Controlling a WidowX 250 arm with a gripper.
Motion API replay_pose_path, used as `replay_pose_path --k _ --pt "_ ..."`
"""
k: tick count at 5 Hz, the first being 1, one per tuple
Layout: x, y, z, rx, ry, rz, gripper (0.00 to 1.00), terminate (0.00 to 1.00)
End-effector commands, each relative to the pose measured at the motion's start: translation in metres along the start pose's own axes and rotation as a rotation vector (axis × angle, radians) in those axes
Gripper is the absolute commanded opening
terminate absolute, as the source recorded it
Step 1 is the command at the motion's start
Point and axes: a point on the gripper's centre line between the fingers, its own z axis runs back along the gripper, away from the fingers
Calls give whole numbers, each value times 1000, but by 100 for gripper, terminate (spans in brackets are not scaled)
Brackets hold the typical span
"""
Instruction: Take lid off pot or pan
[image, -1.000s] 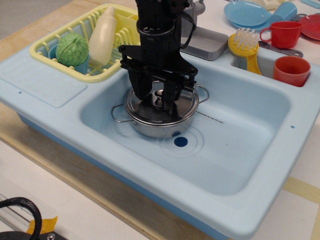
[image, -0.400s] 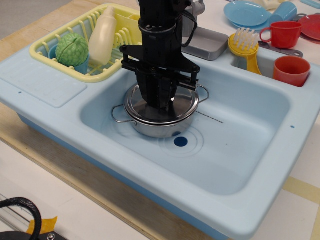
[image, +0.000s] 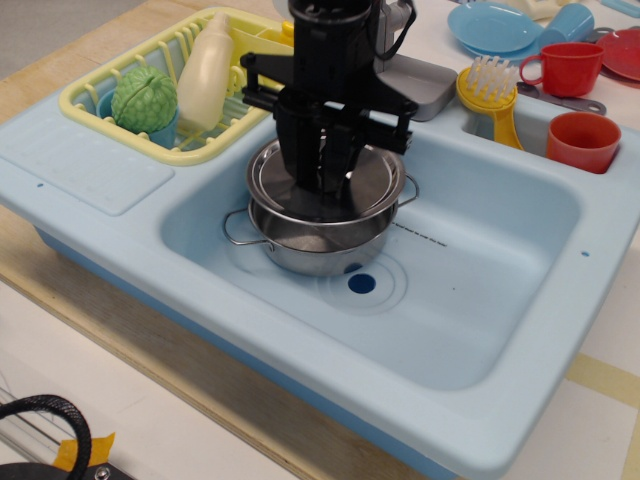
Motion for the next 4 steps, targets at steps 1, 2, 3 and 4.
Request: replay_pose_path --k 1,2,3,4 --pt "-9 -21 19 -16 -100 48 0 0" --pt "-16 -38 17 -27 -80 52 0 0" --pt "-26 -47 14 -43 -88 59 0 0" --pt "-29 -59 7 -63 -56 85 0 0"
